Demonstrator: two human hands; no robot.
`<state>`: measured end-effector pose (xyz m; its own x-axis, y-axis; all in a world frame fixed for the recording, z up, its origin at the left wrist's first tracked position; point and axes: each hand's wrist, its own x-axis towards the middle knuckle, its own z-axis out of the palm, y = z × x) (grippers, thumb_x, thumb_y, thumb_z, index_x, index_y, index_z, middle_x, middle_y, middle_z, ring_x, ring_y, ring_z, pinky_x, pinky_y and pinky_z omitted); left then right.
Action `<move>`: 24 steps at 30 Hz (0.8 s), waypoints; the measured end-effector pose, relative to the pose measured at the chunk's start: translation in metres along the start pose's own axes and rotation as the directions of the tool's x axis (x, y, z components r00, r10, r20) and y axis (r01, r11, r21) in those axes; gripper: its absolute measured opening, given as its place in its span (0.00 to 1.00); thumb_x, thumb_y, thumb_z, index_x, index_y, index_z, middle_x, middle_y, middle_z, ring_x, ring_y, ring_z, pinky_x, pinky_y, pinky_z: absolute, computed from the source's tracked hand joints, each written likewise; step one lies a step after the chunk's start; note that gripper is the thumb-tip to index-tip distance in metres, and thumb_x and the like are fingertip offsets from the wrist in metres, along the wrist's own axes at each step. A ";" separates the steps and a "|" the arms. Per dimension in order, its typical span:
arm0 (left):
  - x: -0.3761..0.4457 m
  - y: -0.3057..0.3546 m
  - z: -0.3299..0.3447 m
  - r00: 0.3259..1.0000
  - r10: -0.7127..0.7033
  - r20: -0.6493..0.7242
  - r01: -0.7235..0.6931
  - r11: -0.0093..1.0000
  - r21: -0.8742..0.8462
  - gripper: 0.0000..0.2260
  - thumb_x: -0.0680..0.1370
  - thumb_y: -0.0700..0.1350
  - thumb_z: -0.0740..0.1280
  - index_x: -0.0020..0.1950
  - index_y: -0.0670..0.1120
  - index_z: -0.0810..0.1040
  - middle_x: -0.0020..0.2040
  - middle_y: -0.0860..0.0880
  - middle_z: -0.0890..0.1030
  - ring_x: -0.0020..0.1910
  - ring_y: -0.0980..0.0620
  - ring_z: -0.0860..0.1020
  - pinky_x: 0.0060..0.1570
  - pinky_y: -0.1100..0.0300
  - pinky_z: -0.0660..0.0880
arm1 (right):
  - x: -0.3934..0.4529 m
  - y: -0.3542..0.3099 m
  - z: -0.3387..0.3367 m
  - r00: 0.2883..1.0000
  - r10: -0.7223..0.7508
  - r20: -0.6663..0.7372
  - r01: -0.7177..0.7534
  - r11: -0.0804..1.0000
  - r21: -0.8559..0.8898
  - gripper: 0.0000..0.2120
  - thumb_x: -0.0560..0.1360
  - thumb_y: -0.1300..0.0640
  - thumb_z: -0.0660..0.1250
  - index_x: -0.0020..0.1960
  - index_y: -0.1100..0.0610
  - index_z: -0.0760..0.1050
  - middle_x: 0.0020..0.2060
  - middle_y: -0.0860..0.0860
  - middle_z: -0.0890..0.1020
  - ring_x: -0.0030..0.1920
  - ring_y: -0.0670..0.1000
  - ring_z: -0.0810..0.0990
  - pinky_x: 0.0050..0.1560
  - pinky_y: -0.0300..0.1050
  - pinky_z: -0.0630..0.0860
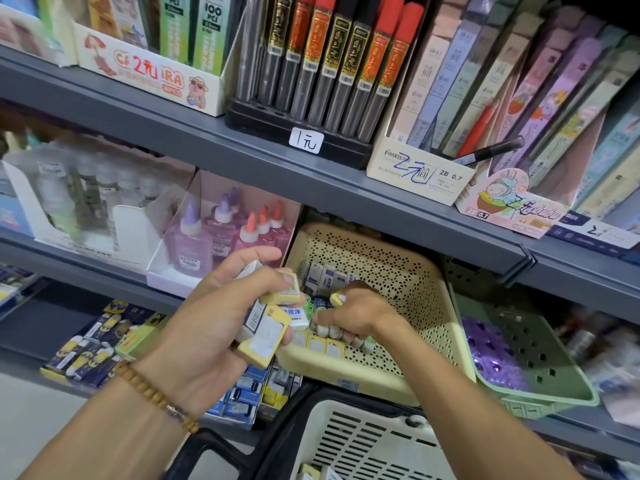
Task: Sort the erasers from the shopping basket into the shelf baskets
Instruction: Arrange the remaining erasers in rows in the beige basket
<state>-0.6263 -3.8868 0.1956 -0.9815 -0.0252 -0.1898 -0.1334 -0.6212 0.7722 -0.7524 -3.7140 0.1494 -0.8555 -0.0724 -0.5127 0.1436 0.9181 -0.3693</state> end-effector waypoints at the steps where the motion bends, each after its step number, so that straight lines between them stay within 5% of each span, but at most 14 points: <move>1: 0.000 0.000 0.000 1.000 0.001 0.001 -0.001 1.000 0.002 0.22 0.58 0.40 0.72 0.52 0.47 0.82 0.43 0.44 0.84 0.42 0.42 0.83 0.28 0.56 0.76 | 0.000 -0.001 -0.001 1.000 0.007 -0.005 -0.007 1.000 -0.013 0.18 0.71 0.42 0.72 0.44 0.58 0.80 0.30 0.50 0.79 0.28 0.48 0.74 0.31 0.42 0.73; 5: -0.001 0.000 0.000 1.000 0.004 0.004 -0.004 1.000 0.010 0.22 0.57 0.41 0.73 0.51 0.47 0.82 0.42 0.44 0.84 0.39 0.44 0.82 0.29 0.56 0.76 | 0.006 -0.003 -0.002 0.998 0.030 -0.049 -0.029 0.999 0.039 0.20 0.72 0.39 0.70 0.32 0.53 0.73 0.22 0.46 0.74 0.24 0.46 0.70 0.29 0.40 0.68; 8: -0.001 0.000 -0.002 1.000 0.002 0.007 -0.002 1.000 0.006 0.23 0.56 0.41 0.73 0.51 0.47 0.82 0.42 0.44 0.83 0.38 0.44 0.81 0.29 0.56 0.76 | 0.008 0.001 -0.001 0.999 0.016 -0.036 -0.003 0.943 0.333 0.16 0.75 0.44 0.70 0.40 0.57 0.79 0.23 0.48 0.75 0.21 0.45 0.68 0.23 0.38 0.64; 11: 0.000 -0.001 -0.003 1.000 -0.002 0.011 0.002 1.000 -0.001 0.21 0.57 0.41 0.73 0.50 0.48 0.83 0.41 0.43 0.83 0.40 0.42 0.80 0.28 0.56 0.77 | 0.002 0.014 -0.009 0.995 -0.090 0.044 0.024 0.640 0.768 0.10 0.78 0.53 0.68 0.53 0.60 0.77 0.33 0.53 0.77 0.27 0.48 0.73 0.25 0.39 0.69; 14: 0.002 -0.001 -0.002 1.000 -0.002 0.015 0.002 1.000 -0.005 0.20 0.59 0.40 0.72 0.50 0.47 0.82 0.41 0.42 0.83 0.41 0.42 0.80 0.27 0.57 0.76 | -0.012 0.028 -0.019 0.977 -0.167 0.134 -0.052 0.424 0.904 0.08 0.80 0.59 0.62 0.55 0.63 0.73 0.39 0.58 0.79 0.35 0.54 0.81 0.34 0.44 0.79; 19: 0.003 -0.005 0.004 1.000 -0.006 0.010 0.006 1.000 0.011 0.20 0.60 0.40 0.72 0.51 0.47 0.82 0.40 0.43 0.82 0.36 0.45 0.81 0.27 0.57 0.76 | -0.022 0.043 -0.022 0.991 -0.104 0.080 -0.016 0.507 0.862 0.07 0.80 0.63 0.63 0.56 0.60 0.77 0.46 0.57 0.84 0.47 0.54 0.83 0.50 0.49 0.78; 24: 0.005 -0.010 0.008 1.000 -0.019 0.014 0.019 0.999 0.034 0.20 0.60 0.40 0.72 0.52 0.47 0.82 0.41 0.42 0.83 0.34 0.46 0.81 0.26 0.57 0.76 | -0.020 0.049 -0.023 0.995 0.011 -0.097 0.070 0.612 0.788 0.07 0.78 0.65 0.67 0.50 0.56 0.81 0.51 0.56 0.85 0.50 0.53 0.83 0.37 0.41 0.70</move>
<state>-0.6308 -3.8747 0.1921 -0.9806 -0.0021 -0.1962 -0.1565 -0.5948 0.7885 -0.7395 -3.6587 0.1599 -0.8980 -0.0243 -0.4393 0.4201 0.2495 -0.8725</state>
